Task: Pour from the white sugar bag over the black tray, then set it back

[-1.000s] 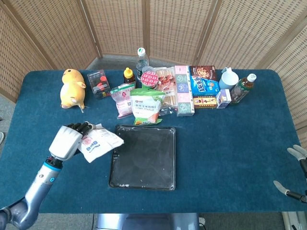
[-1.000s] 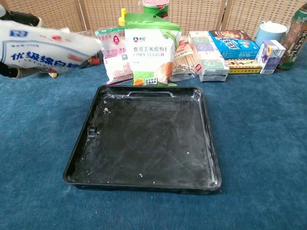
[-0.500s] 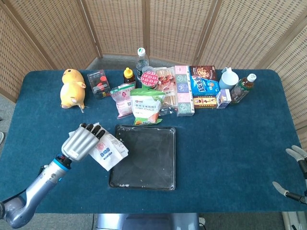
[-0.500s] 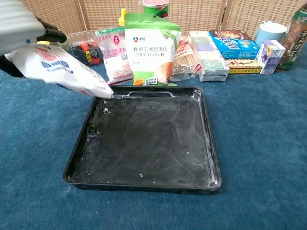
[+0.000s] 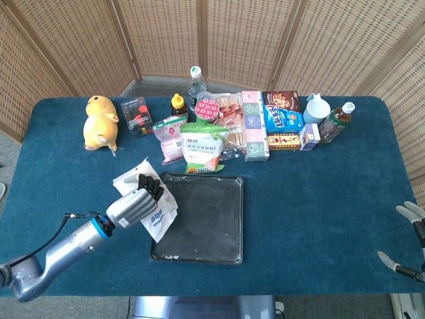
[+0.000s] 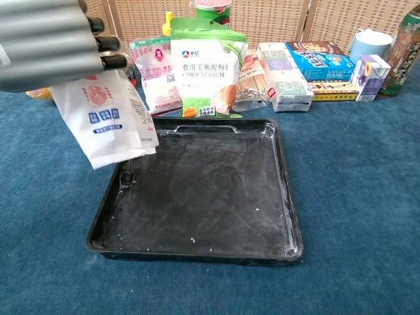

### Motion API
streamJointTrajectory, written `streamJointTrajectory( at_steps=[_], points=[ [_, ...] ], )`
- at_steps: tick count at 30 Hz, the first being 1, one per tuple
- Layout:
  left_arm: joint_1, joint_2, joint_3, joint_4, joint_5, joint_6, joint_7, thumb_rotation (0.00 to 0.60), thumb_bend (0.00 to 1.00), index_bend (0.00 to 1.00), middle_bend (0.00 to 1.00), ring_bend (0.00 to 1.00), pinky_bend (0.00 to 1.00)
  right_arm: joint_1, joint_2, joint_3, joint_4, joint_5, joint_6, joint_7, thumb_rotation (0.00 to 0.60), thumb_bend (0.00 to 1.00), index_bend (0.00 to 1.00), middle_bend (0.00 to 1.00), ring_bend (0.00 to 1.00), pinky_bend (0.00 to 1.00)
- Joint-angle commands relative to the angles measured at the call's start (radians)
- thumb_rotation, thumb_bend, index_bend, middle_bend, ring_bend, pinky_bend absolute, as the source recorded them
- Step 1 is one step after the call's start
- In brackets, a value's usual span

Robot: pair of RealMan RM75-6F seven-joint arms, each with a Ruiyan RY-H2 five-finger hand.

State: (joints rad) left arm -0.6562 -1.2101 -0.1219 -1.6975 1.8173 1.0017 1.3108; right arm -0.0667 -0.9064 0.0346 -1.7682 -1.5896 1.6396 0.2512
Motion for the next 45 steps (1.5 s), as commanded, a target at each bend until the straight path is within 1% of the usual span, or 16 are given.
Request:
streamJointTrajectory(
  at_steps=[1, 6, 12, 15, 18, 21, 24, 27, 29, 30, 31, 33, 37, 39, 43, 45],
  points=[
    [-0.015, 0.004, 0.002, -0.001, 0.017, -0.024, 0.048, 0.6, 0.36, 0.89, 0.67, 0.66, 0.68, 0.001, 0.0, -0.001, 0.0, -0.002, -0.002, -0.001, 0.555, 0.13, 0.17, 0.11, 0.17, 0.22],
    [-0.026, 0.024, -0.009, -0.028, 0.019, -0.059, 0.132, 0.6, 0.36, 0.9, 0.67, 0.66, 0.68, 0.001, 0.0, -0.001, 0.0, -0.002, -0.002, 0.0, 0.551, 0.13, 0.17, 0.11, 0.17, 0.22],
    [-0.019, 0.034, -0.013, -0.06, 0.0, -0.078, 0.184, 0.6, 0.36, 0.9, 0.67, 0.66, 0.68, 0.002, 0.0, 0.001, 0.002, 0.0, 0.0, 0.003, 0.551, 0.13, 0.17, 0.11, 0.16, 0.22],
    [-0.006, 0.029, -0.013, -0.073, -0.022, -0.064, 0.162, 0.6, 0.36, 0.9, 0.67, 0.66, 0.68, 0.004, 0.0, 0.001, 0.003, -0.001, -0.002, 0.003, 0.554, 0.13, 0.17, 0.11, 0.16, 0.22],
    [0.007, 0.024, -0.01, -0.063, -0.041, -0.05, 0.149, 0.6, 0.36, 0.9, 0.67, 0.66, 0.68, 0.005, -0.001, 0.001, 0.003, 0.001, -0.005, 0.002, 0.553, 0.13, 0.17, 0.11, 0.16, 0.22],
    [0.015, 0.021, -0.005, -0.054, -0.049, -0.039, 0.123, 0.6, 0.36, 0.9, 0.68, 0.66, 0.7, 0.005, -0.001, 0.001, 0.003, 0.001, -0.005, 0.002, 0.553, 0.13, 0.17, 0.11, 0.17, 0.22],
    [0.033, 0.011, -0.002, -0.043, -0.068, -0.001, 0.046, 0.6, 0.36, 0.9, 0.69, 0.67, 0.74, 0.004, -0.002, 0.002, 0.002, 0.002, -0.003, 0.0, 0.55, 0.13, 0.17, 0.11, 0.16, 0.22],
    [0.049, 0.002, 0.001, -0.021, -0.08, 0.037, -0.03, 0.6, 0.36, 0.9, 0.7, 0.68, 0.75, 0.005, -0.003, 0.0, 0.002, 0.002, -0.007, -0.005, 0.553, 0.13, 0.17, 0.11, 0.16, 0.22],
    [0.054, 0.003, 0.006, 0.007, -0.074, 0.053, -0.066, 0.6, 0.35, 0.9, 0.76, 0.72, 0.75, 0.007, -0.006, 0.0, 0.002, 0.003, -0.01, -0.01, 0.553, 0.13, 0.17, 0.11, 0.16, 0.22],
    [0.052, 0.007, 0.011, 0.025, -0.065, 0.054, -0.073, 0.6, 0.35, 0.9, 0.82, 0.74, 0.76, 0.008, -0.007, 0.0, 0.002, 0.004, -0.013, -0.014, 0.553, 0.13, 0.17, 0.11, 0.16, 0.22],
    [0.048, 0.009, 0.015, 0.039, -0.055, 0.052, -0.076, 0.6, 0.35, 0.9, 0.87, 0.76, 0.76, 0.009, -0.008, 0.0, -0.001, 0.004, -0.015, -0.016, 0.552, 0.13, 0.17, 0.11, 0.16, 0.22],
    [0.039, 0.007, 0.019, 0.054, -0.036, 0.053, -0.086, 0.6, 0.35, 0.9, 0.9, 0.78, 0.77, 0.01, -0.009, 0.001, -0.003, 0.005, -0.014, -0.02, 0.552, 0.13, 0.17, 0.11, 0.16, 0.22],
    [0.032, -0.017, 0.019, 0.068, -0.02, 0.063, -0.092, 0.6, 0.35, 0.9, 0.9, 0.79, 0.81, 0.008, -0.009, 0.003, -0.005, 0.006, -0.009, -0.023, 0.551, 0.13, 0.17, 0.11, 0.16, 0.22],
    [0.029, -0.032, 0.019, 0.072, -0.017, 0.058, -0.068, 0.6, 0.36, 0.9, 0.91, 0.79, 0.82, 0.007, -0.009, 0.002, -0.003, 0.007, -0.01, -0.023, 0.553, 0.13, 0.17, 0.11, 0.16, 0.22],
    [0.035, -0.052, 0.016, 0.058, -0.035, 0.05, -0.009, 0.6, 0.37, 0.9, 0.91, 0.79, 0.82, 0.009, -0.009, 0.002, 0.002, 0.008, -0.014, -0.018, 0.553, 0.13, 0.17, 0.11, 0.16, 0.22],
    [0.039, -0.058, 0.01, 0.046, -0.05, 0.048, 0.014, 0.6, 0.37, 0.9, 0.91, 0.79, 0.8, 0.01, -0.008, 0.003, 0.003, 0.008, -0.014, -0.015, 0.551, 0.13, 0.17, 0.11, 0.16, 0.22]
  ],
)
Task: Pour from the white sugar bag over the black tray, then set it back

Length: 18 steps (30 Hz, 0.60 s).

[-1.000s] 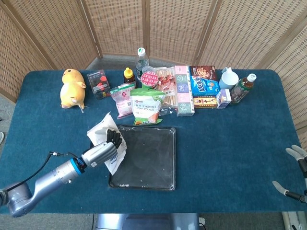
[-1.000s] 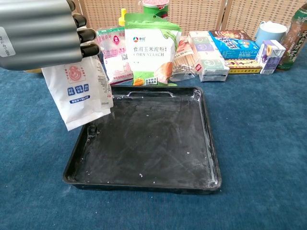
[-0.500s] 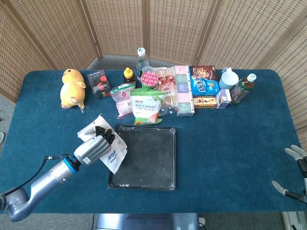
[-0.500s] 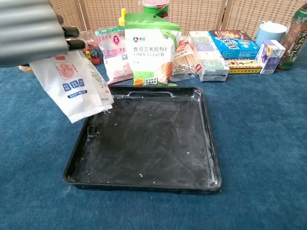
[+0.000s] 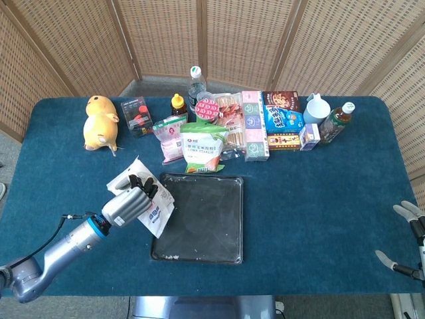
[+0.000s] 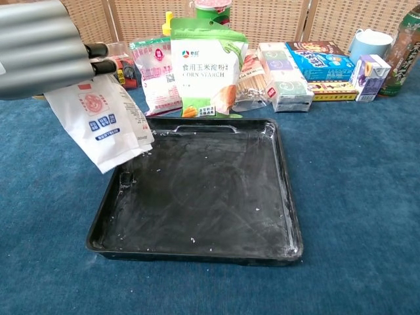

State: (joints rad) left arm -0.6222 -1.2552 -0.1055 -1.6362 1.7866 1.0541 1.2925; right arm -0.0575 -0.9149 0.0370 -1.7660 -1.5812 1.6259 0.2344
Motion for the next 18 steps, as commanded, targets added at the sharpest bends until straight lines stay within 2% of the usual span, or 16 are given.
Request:
streamJointTrajectory(
  at_steps=[1, 4, 7, 10, 18],
  points=[
    [0.007, -0.014, -0.009, -0.021, -0.025, -0.004, 0.04, 0.6, 0.37, 0.9, 0.91, 0.79, 0.77, 0.0, 0.001, 0.0, 0.0, -0.001, 0.001, 0.003, 0.55, 0.13, 0.17, 0.11, 0.16, 0.22],
    [0.01, -0.014, -0.014, -0.029, -0.035, 0.003, 0.042, 0.6, 0.36, 0.9, 0.91, 0.79, 0.7, 0.0, 0.001, 0.0, 0.0, -0.001, 0.002, 0.003, 0.551, 0.13, 0.17, 0.11, 0.16, 0.22],
    [0.017, -0.014, -0.014, -0.032, -0.043, 0.022, -0.002, 0.6, 0.35, 0.9, 0.91, 0.79, 0.7, 0.0, 0.0, 0.0, 0.0, -0.001, 0.002, 0.002, 0.554, 0.13, 0.17, 0.11, 0.16, 0.22],
    [0.044, -0.037, -0.022, -0.025, -0.075, 0.091, -0.155, 0.6, 0.34, 0.9, 0.91, 0.79, 0.7, 0.0, 0.0, 0.0, 0.0, 0.001, -0.001, 0.0, 0.554, 0.13, 0.17, 0.11, 0.16, 0.22],
    [0.125, -0.107, -0.063, 0.027, -0.237, 0.233, -0.708, 0.6, 0.33, 0.9, 0.91, 0.79, 0.7, 0.002, -0.004, -0.003, -0.004, -0.001, -0.005, -0.014, 0.557, 0.13, 0.17, 0.11, 0.16, 0.22]
  ],
)
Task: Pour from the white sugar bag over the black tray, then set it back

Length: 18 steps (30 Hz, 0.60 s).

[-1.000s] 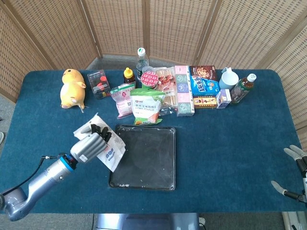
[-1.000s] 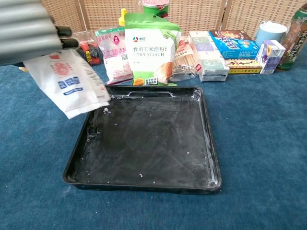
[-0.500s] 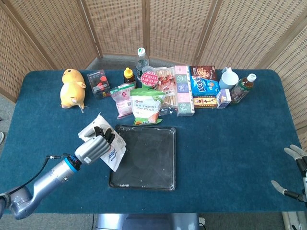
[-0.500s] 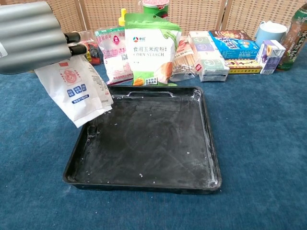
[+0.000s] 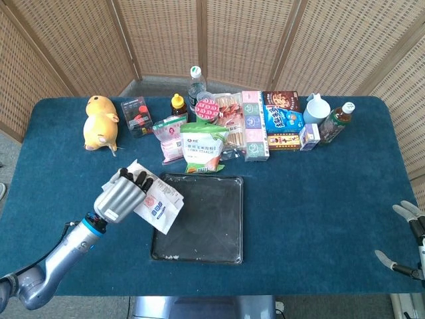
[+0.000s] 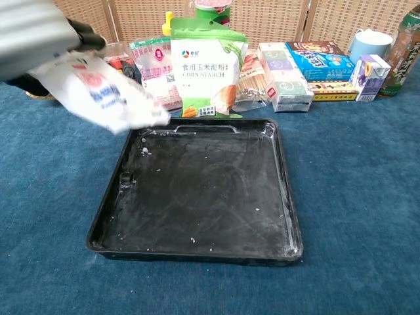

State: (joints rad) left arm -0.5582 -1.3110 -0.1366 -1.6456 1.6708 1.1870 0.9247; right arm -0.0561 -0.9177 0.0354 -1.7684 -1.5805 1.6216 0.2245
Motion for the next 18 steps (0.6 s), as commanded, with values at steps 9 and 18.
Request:
streamJointTrajectory(
  at_steps=[9, 18],
  points=[
    [0.117, -0.094, -0.069, 0.155, -0.267, 0.116, -0.778, 0.6, 0.31, 0.9, 0.8, 0.71, 0.65, 0.004, -0.006, -0.001, -0.005, 0.002, -0.009, -0.018, 0.551, 0.13, 0.17, 0.11, 0.16, 0.22],
    [0.132, -0.184, -0.097, 0.262, -0.387, 0.044, -1.07, 0.6, 0.31, 0.9, 0.8, 0.71, 0.65, 0.009, -0.009, -0.006, -0.007, 0.0, -0.022, -0.03, 0.557, 0.13, 0.17, 0.11, 0.16, 0.22]
  ],
)
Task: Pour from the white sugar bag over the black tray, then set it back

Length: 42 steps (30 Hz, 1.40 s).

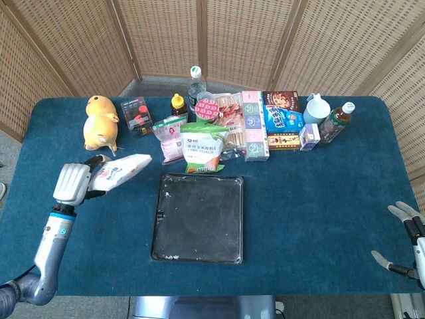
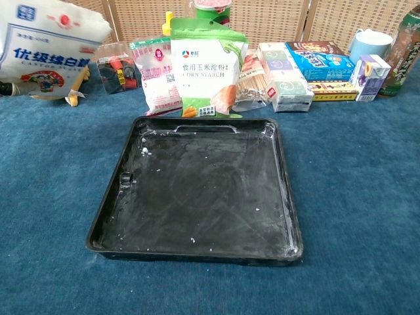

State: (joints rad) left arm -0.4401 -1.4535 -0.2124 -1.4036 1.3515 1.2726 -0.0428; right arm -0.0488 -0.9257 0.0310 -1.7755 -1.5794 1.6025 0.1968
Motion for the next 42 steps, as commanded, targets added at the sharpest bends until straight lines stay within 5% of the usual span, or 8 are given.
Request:
streamJointTrajectory(
  at_steps=[1, 6, 10, 18, 23, 29, 42],
  points=[
    [0.013, -0.049, -0.023, 0.03, -0.078, -0.052, -0.124, 0.6, 0.31, 0.9, 0.8, 0.7, 0.65, 0.002, -0.002, -0.002, 0.0, -0.001, -0.006, -0.004, 0.556, 0.13, 0.17, 0.11, 0.16, 0.22],
    [0.005, -0.079, -0.021, 0.062, -0.093, -0.092, -0.191, 0.6, 0.31, 0.88, 0.66, 0.59, 0.56, 0.007, -0.004, -0.002, -0.001, 0.004, -0.018, -0.01, 0.556, 0.13, 0.17, 0.11, 0.16, 0.22],
    [-0.01, -0.062, 0.002, 0.053, -0.084, -0.161, -0.231, 0.6, 0.31, 0.64, 0.37, 0.37, 0.43, 0.008, -0.004, -0.003, -0.003, 0.004, -0.018, -0.014, 0.555, 0.13, 0.17, 0.11, 0.16, 0.22],
    [-0.02, -0.01, 0.044, 0.025, -0.041, -0.235, -0.314, 0.6, 0.32, 0.17, 0.02, 0.18, 0.3, 0.01, -0.004, -0.005, -0.004, 0.004, -0.023, -0.017, 0.555, 0.13, 0.17, 0.11, 0.16, 0.22],
    [-0.016, 0.022, 0.083, 0.022, 0.035, -0.213, -0.322, 0.6, 0.26, 0.03, 0.0, 0.08, 0.25, 0.009, -0.001, -0.007, -0.007, 0.005, -0.026, -0.018, 0.555, 0.13, 0.17, 0.11, 0.16, 0.22],
    [-0.005, 0.038, 0.11, 0.023, 0.051, -0.208, -0.316, 0.6, 0.01, 0.0, 0.0, 0.01, 0.23, 0.01, 0.001, -0.011, -0.012, 0.0, -0.028, -0.021, 0.554, 0.13, 0.17, 0.11, 0.16, 0.22],
    [0.044, 0.1, 0.158, -0.037, 0.16, -0.07, -0.307, 0.6, 0.0, 0.0, 0.0, 0.0, 0.2, 0.007, 0.0, -0.009, -0.013, -0.002, -0.017, -0.02, 0.556, 0.13, 0.17, 0.11, 0.16, 0.22]
  ],
)
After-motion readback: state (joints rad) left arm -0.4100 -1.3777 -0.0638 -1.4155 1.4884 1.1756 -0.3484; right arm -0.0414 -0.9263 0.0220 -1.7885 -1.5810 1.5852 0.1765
